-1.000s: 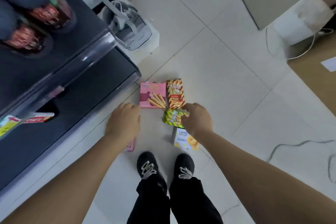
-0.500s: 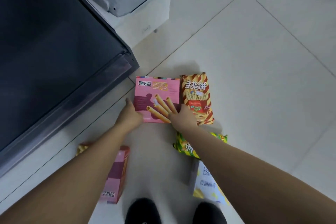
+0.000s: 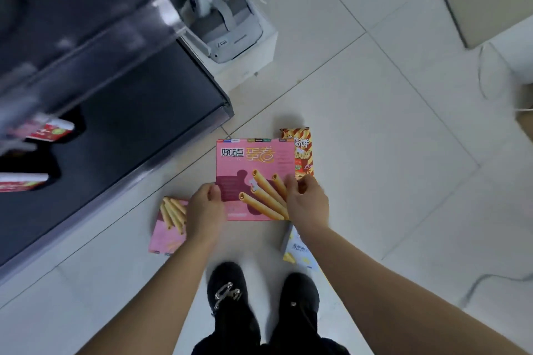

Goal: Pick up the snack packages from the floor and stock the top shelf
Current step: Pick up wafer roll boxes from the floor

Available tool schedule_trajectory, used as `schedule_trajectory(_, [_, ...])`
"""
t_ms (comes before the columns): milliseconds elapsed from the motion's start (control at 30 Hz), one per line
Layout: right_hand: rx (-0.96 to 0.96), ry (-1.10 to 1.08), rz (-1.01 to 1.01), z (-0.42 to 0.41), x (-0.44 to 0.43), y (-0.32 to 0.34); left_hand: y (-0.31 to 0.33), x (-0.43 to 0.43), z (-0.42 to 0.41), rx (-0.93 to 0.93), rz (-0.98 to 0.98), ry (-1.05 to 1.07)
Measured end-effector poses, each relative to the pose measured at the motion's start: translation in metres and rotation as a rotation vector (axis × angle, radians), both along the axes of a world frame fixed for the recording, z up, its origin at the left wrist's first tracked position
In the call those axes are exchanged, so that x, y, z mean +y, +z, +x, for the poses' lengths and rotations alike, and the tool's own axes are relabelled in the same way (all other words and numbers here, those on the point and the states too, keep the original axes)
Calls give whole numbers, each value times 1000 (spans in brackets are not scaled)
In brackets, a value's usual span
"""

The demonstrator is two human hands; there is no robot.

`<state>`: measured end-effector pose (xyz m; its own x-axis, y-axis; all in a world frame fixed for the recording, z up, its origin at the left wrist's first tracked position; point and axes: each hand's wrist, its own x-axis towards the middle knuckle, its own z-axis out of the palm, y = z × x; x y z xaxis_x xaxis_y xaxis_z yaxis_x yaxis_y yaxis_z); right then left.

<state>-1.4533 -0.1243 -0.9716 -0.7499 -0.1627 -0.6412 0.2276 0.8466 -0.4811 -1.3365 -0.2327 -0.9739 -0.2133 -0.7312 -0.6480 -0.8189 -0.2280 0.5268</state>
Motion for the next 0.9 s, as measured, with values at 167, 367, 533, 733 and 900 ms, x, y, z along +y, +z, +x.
schedule_trajectory(167, [59,110,-25,18,2,103,106,19,34,11,-73,105])
schedule_trajectory(367, [149,307,-140,62,-5,206,210,36,89,54,-183,253])
schedule_trajectory(533, [175,521,-207,116,-17,279,295,58,154,127,-254,531])
schedule_trajectory(733, [170,796,-370,213,-37,362,374,86,258,181,-325,867])
schedule_trajectory(900, [139,972,-481,317,-51,409,430,106,357,124,-385,1051])
